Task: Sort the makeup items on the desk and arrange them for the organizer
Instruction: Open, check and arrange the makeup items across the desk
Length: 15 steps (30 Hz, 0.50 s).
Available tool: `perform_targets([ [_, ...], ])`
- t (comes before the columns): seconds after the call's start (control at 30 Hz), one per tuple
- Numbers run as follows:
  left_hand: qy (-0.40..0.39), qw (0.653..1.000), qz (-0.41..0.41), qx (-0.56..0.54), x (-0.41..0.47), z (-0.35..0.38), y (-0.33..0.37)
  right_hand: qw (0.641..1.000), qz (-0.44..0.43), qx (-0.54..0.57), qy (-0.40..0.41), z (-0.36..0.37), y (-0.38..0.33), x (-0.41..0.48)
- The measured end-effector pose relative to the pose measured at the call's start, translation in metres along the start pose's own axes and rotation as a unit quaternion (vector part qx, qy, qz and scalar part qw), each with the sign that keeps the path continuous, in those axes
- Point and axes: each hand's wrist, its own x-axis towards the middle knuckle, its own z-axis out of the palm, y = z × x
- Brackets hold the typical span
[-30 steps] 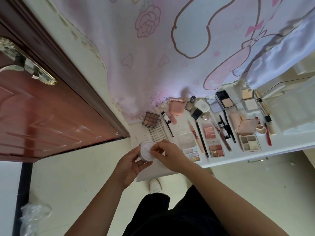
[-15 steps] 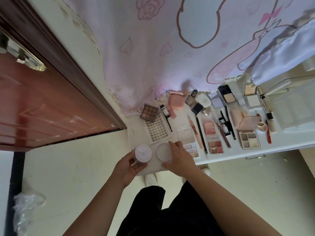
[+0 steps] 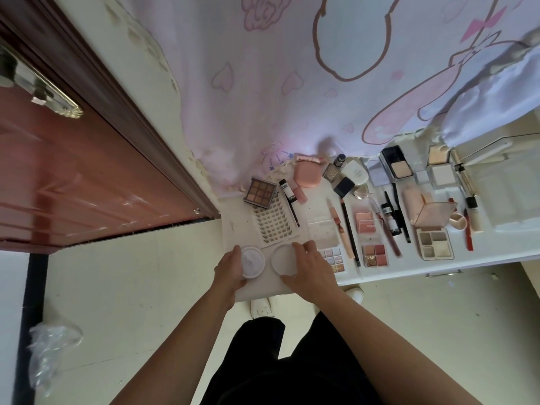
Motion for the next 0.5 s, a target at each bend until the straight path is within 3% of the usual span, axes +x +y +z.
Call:
perform_targets([
  [0.13, 0.004, 0.988, 0.023, 0.154, 0.002, -0.001, 0.000, 1.000, 0.000, -0.001, -0.005, 0.000, 0.001, 0.000],
  [0.2, 0.007, 0.964, 0.072, 0.256, -0.001, -0.003, -0.002, 1.000, -0.001, 0.001, -0.005, -0.001, 0.000, 0.001],
  [0.27, 0.004, 0.921, 0.135, 0.365, -0.004, -0.006, -0.006, 1.000, -0.003, 0.009, -0.011, -0.001, 0.001, 0.001],
  [0.43, -0.008, 0.768, 0.303, 0.564, 0.006, -0.016, -0.016, 0.998, -0.001, 0.055, -0.038, -0.002, 0.005, 0.002],
  [0.5, -0.003, 0.752, 0.338, 0.566, 0.011, -0.018, -0.014, 0.994, 0.014, 0.096, -0.052, -0.001, 0.007, 0.003],
])
